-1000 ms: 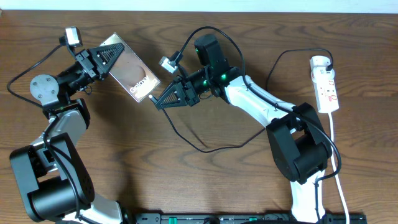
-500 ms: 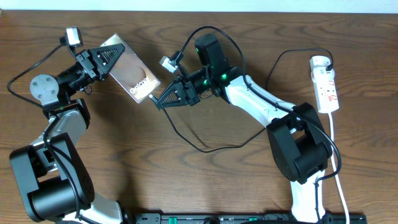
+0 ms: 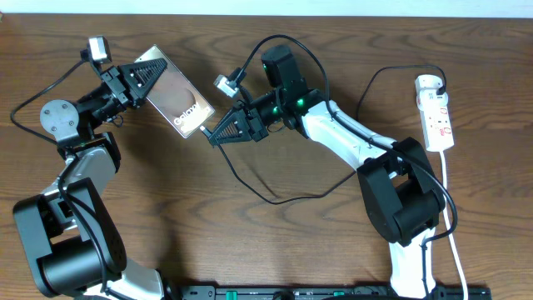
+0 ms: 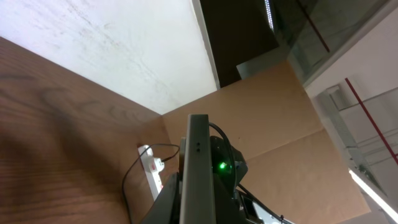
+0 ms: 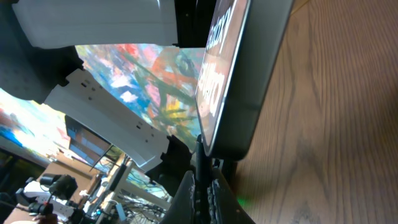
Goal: Plug charger to phone and switch on socket
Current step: 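Align the connector tip with the phone's bottom port using the right gripper, then push the connector into the phone port with the right gripper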
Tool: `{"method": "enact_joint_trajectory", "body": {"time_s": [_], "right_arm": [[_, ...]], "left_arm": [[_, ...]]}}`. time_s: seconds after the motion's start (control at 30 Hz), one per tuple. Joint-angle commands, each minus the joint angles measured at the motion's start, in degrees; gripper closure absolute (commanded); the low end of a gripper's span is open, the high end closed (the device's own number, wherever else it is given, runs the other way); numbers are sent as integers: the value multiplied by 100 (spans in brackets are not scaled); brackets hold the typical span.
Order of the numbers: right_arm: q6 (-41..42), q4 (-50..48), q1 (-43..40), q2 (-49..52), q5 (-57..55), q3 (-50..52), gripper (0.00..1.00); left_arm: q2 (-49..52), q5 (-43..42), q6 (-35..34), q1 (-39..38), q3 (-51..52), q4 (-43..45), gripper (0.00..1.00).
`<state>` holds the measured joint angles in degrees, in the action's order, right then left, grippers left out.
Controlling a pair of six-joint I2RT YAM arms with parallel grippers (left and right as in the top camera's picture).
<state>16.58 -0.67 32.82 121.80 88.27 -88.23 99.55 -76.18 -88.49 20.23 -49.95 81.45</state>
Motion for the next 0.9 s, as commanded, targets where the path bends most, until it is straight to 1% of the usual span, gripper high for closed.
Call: {"method": "enact_joint_trajectory", "body": {"time_s": [0.0,0.87], "right_arm": [[52,-2,-24,-146,125,-74,99],[81,-2,-90,-146,122,-74,99]], "left_arm": [[-33,70,-52,-7,-24,101,93],[-31,-57,-9,-7,-24,223,93]]}}
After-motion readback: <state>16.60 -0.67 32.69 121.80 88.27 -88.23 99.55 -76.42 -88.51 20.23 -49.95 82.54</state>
